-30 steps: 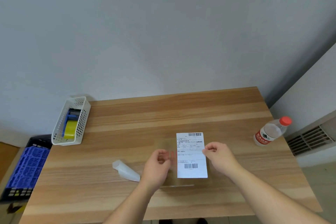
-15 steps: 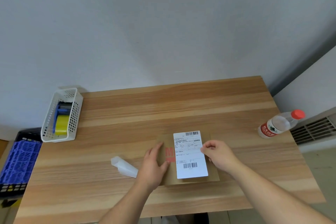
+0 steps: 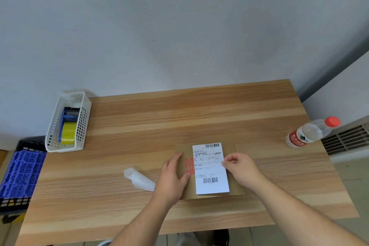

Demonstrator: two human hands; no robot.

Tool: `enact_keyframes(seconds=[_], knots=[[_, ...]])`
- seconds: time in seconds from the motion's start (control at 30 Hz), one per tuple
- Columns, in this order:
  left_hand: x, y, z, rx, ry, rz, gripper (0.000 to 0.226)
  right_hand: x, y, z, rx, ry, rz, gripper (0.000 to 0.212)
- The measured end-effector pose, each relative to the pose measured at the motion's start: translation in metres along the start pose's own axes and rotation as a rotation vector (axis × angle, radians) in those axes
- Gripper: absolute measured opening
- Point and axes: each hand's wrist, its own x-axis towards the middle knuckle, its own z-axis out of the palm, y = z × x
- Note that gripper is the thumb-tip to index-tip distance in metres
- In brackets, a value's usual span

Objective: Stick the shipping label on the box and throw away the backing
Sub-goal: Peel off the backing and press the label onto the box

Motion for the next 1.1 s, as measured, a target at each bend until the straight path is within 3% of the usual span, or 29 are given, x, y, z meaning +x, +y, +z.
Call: enact_keyframes(seconds=[0.6, 1.1], knots=[[-0.001, 0.003, 0.000, -0.002, -0.005, -0.008, 0.074, -0.007, -0.018, 0.002, -0.192, 0.059, 0.004, 0.010], [-0.002, 0.005, -0.001, 0.031, -0.008, 0.006, 0.073, -0.007, -0.051, 0.008, -0.818, 0.011, -0.062, 0.012]])
